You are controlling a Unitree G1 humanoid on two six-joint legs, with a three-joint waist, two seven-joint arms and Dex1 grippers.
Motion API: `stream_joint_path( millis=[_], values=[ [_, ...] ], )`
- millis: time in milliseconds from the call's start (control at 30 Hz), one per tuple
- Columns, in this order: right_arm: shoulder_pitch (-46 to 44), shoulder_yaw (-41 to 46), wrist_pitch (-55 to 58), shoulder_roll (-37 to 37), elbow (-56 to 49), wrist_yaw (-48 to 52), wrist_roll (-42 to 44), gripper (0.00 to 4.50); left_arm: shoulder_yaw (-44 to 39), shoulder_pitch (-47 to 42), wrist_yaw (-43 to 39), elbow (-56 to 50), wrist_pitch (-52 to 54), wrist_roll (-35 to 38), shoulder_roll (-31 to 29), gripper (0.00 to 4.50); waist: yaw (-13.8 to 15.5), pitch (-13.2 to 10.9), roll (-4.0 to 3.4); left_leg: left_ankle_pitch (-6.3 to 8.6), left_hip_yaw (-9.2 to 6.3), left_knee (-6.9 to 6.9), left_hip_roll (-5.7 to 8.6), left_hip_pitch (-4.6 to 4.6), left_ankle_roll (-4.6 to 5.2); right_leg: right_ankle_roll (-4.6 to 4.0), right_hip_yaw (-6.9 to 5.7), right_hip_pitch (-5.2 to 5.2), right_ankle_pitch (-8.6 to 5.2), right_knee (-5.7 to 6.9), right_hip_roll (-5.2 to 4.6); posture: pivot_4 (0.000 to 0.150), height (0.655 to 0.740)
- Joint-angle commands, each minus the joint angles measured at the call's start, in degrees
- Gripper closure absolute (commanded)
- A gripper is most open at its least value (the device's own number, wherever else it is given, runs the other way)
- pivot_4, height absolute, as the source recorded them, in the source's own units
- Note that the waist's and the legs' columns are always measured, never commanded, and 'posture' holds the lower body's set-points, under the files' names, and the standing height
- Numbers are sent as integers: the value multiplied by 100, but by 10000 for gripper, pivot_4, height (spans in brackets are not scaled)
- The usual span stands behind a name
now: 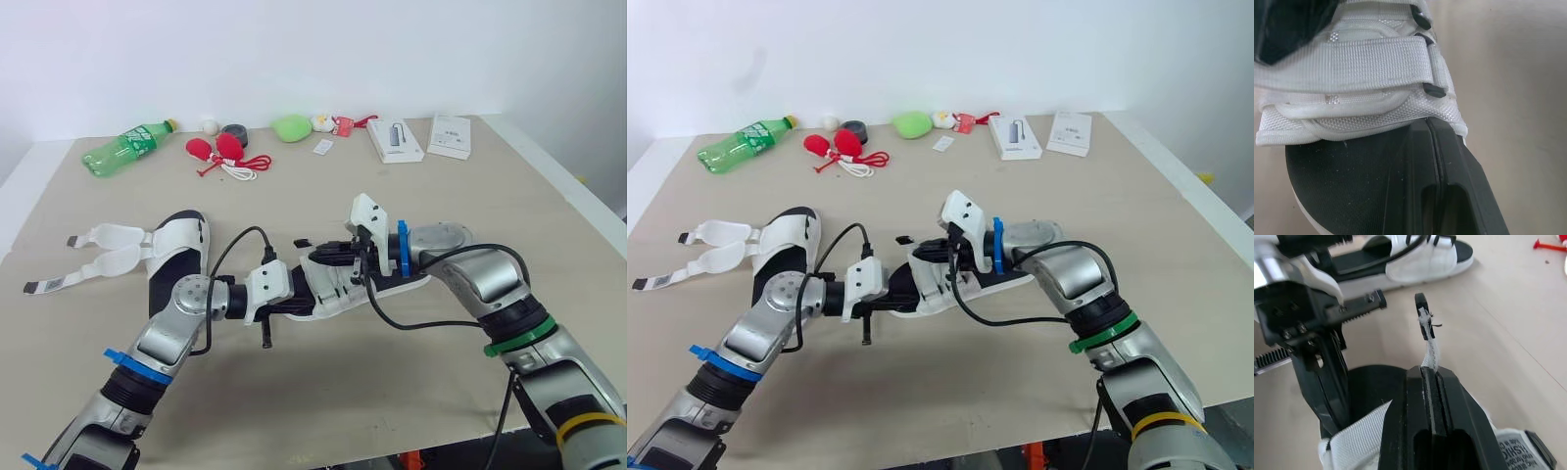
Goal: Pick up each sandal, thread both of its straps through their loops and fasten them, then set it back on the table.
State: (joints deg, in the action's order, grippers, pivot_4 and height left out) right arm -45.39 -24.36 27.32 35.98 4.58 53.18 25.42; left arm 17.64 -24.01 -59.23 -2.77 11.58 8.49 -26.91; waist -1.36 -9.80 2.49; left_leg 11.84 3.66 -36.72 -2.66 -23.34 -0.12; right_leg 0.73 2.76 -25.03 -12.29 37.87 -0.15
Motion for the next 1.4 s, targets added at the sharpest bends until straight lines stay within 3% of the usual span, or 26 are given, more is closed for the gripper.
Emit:
stream_joint_path(
  millis=[33, 167, 267, 467, 567, 667, 867, 1400],
  values=[
    [-154, 291, -200, 12, 115, 33, -452, 44268, 37, 58, -15, -56, -19, -32, -33, 45000, 0, 0, 0, 0, 0, 0, 0, 0, 0, 0, 0, 0, 0, 0, 0, 1500, 7400],
    [-191, 257, -326, -34, 272, 128, -818, 44268, 53, 114, 16, -116, -9, -36, -39, 45000, -2, 1, 0, 0, 1, -6, 0, 3, 0, 2, 1, 2, 3, 3, 0, 1500, 7400],
    [-246, 280, -522, -125, 417, 143, -1061, 35252, 50, 114, 40, -139, 13, -34, -29, 45000, -2, 1, 0, 0, 2, -9, 0, 3, 0, 2, 2, 2, 4, 5, 0, 1500, 7400],
    [-387, 578, -980, -359, 300, 60, -1350, 7939, 22, 151, 44, -191, 34, -28, -75, 45000, -2, 0, -1, 0, 5, -7, 0, 0, 0, 2, 2, -1, 2, 5, 0, 1500, 7400],
    [-560, 805, -891, -636, 82, 77, -1157, 7939, 29, 167, 46, -212, 36, -26, -97, 45000, -8, 0, -1, 0, 4, -4, -2, 0, 0, 0, 5, -5, 2, 5, 4, 1500, 7400],
    [-669, 909, -679, -936, -11, 177, -967, 16132, 33, 140, 55, -193, 36, -29, -85, 45000, -9, 1, -1, 0, 3, -3, -5, 1, 0, -1, 4, -5, 1, 7, 8, 1500, 7400],
    [-615, 598, -441, -961, 289, 705, -1176, 44282, -4, 120, 57, -211, 54, 10, -79, 45000, -5, 1, -1, 0, 5, -4, -3, -1, 0, -3, 0, -4, 0, 9, 3, 1500, 7400],
    [-1206, -63, -1093, -1043, 2020, 935, -2667, 44282, 12, 82, 127, -171, 16, 42, -25, 45000, -8, 1, -1, 0, 14, -9, -2, 2, 0, -7, 0, -5, 2, 15, 4, 1500, 7400]
  ],
)
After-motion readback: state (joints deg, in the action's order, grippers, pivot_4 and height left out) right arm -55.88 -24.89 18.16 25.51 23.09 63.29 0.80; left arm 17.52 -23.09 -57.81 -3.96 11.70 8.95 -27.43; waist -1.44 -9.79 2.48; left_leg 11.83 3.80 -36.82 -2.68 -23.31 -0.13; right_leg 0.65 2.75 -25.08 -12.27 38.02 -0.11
